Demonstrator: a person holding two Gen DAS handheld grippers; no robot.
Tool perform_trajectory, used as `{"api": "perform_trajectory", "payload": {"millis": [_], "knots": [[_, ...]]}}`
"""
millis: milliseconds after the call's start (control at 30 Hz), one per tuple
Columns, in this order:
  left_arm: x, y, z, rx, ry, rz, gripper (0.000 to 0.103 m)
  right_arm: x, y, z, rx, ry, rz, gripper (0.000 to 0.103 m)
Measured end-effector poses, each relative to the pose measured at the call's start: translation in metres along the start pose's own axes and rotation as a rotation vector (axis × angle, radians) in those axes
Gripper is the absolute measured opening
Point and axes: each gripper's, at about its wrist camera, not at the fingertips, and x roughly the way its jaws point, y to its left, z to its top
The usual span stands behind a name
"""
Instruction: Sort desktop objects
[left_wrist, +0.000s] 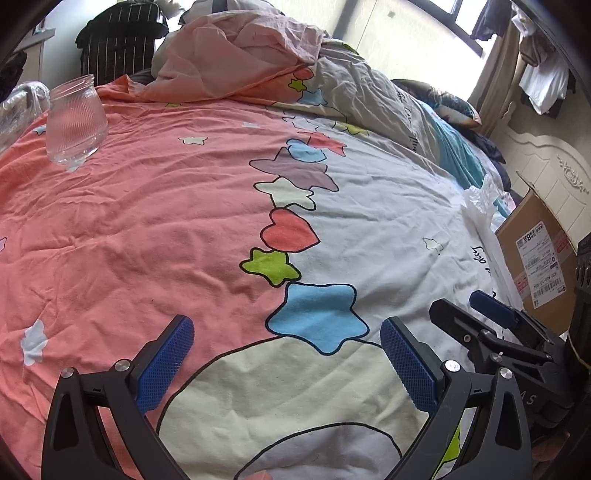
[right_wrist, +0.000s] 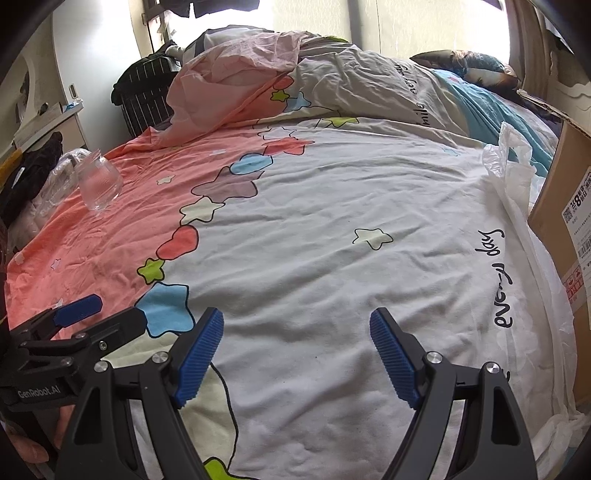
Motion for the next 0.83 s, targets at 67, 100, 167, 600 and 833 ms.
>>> {"api": "perform_trajectory", "payload": {"millis": [67, 100, 167, 600, 833], "knots": [[0.0, -0.001, 0.0, 0.003, -0.007, 0.011, 0.103, 0.0, 0.0, 0.0, 0.001, 0.0, 0.003, 0.079], [-0.001, -0.002, 0.0, 0.006, -0.016, 0.024, 0.103, 0.0, 0.0, 0.0, 0.001, -0.004, 0.001, 0.079], [-0.008, -0.006, 0.001, 0.014, -0.057, 0.06, 0.103, -0.007, 0.0, 0.001, 0.004, -0.04, -0.011, 0.079], [-0.022, -0.019, 0.002, 0.06, -0.144, 0.14, 0.103, -0.026, 0.003, 0.001, -0.004, -0.124, -0.062, 0.079], [-0.02, -0.028, -0.004, 0.148, -0.177, 0.239, 0.103, -0.022, 0.004, 0.0, -0.007, -0.1, -0.052, 0.079]]}}
